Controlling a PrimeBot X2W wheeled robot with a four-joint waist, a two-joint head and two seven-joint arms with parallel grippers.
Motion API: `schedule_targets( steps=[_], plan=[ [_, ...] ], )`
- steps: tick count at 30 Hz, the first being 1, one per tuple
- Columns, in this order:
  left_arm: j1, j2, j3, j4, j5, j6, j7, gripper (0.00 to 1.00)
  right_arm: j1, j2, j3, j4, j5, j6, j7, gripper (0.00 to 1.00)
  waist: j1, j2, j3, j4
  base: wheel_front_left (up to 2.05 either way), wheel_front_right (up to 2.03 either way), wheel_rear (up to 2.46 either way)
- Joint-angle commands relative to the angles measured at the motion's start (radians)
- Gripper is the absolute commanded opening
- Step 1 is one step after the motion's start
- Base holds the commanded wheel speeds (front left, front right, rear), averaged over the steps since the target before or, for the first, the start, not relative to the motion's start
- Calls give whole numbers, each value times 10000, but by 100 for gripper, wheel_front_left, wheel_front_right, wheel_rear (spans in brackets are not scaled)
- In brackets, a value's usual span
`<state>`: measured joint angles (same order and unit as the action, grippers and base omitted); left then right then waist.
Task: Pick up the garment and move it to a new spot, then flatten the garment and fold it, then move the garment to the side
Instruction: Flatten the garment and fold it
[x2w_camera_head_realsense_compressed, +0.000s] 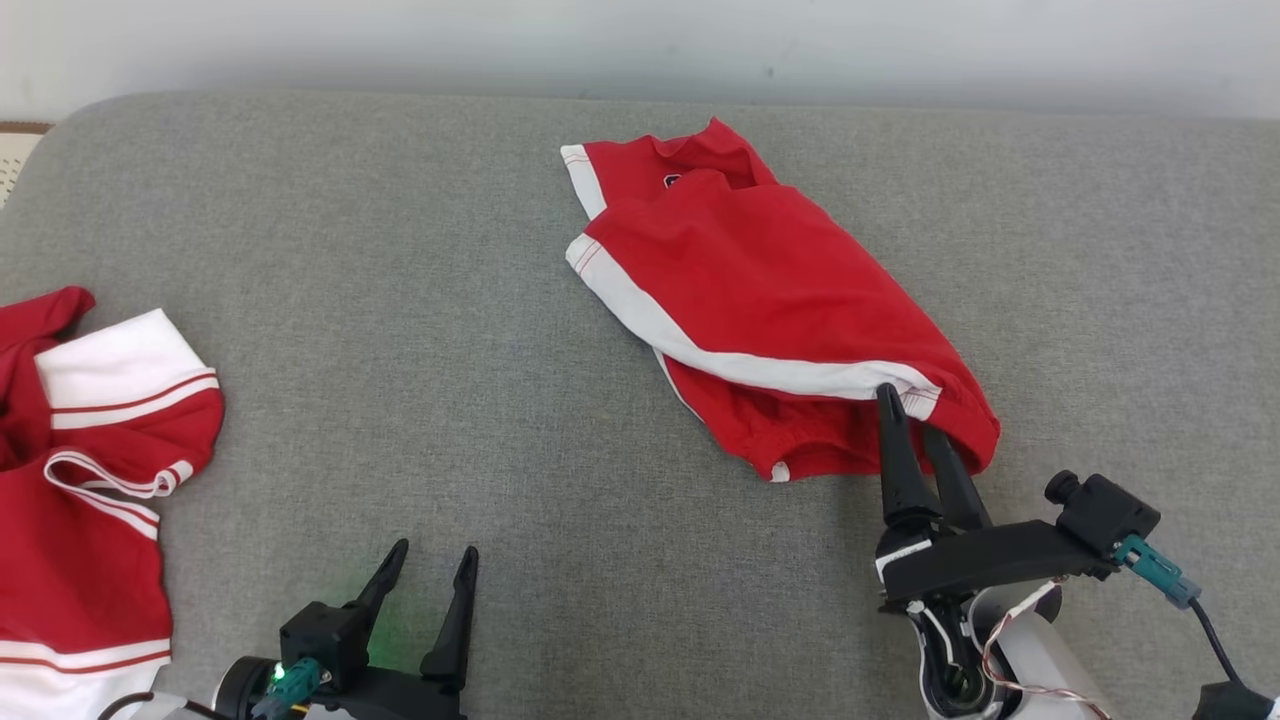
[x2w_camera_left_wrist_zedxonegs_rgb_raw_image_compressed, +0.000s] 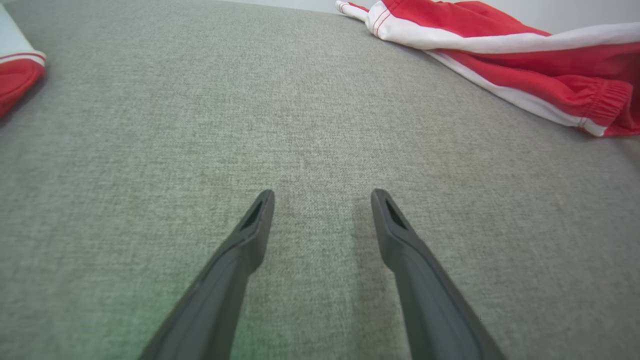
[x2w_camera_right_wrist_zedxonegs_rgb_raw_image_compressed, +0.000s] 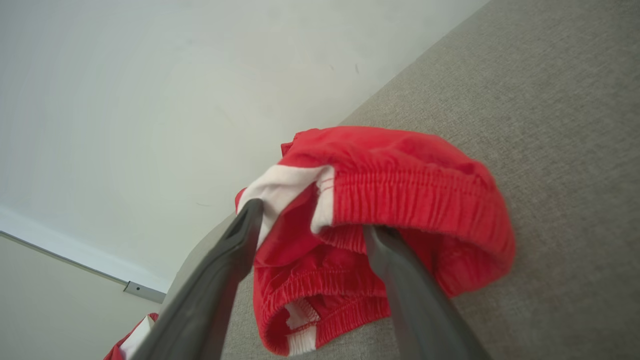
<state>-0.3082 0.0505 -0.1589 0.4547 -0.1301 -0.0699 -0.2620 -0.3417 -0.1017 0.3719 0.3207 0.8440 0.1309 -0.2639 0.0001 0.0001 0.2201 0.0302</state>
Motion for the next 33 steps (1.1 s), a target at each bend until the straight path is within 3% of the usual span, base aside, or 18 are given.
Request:
schedule_targets(
  steps=[1, 2, 3, 4, 12, 33],
  plan=[
    [30, 3, 10, 57, -15, -49, -49, 100, -173, 49, -56, 64, 36, -2, -1, 98, -1, -1, 25, 43, 0, 0, 0],
    [29, 1, 1, 67, -15, -66, -49, 100, -197, 108, -176, 134, 91, -3, -1, 42, -1, -1, 48, 85, 0, 0, 0],
    [35, 3, 0, 82, -16, -59, -49, 100, -211, 119, -206, 193, 13, -3, -1, 12, -1, -1, 54, 104, 0, 0, 0],
    [41, 1, -1, 91, -24, -36, -49, 100, -228, 134, -219, 243, -27, -3, -1, 0, -1, -1, 56, 121, 0, 0, 0],
    [207, 1, 117, 110, -35, -11, -50, 100, 38, -290, 498, 293, 172, -2, -1, 0, -1, -1, -84, -163, 0, 0, 0],
    [-361, 5, -34, 246, -397, -178, -50, 100, 86, -3516, 4986, -63, 2485, -3, -1, 0, -1, -1, -698, -1397, 0, 0, 0]
  ],
)
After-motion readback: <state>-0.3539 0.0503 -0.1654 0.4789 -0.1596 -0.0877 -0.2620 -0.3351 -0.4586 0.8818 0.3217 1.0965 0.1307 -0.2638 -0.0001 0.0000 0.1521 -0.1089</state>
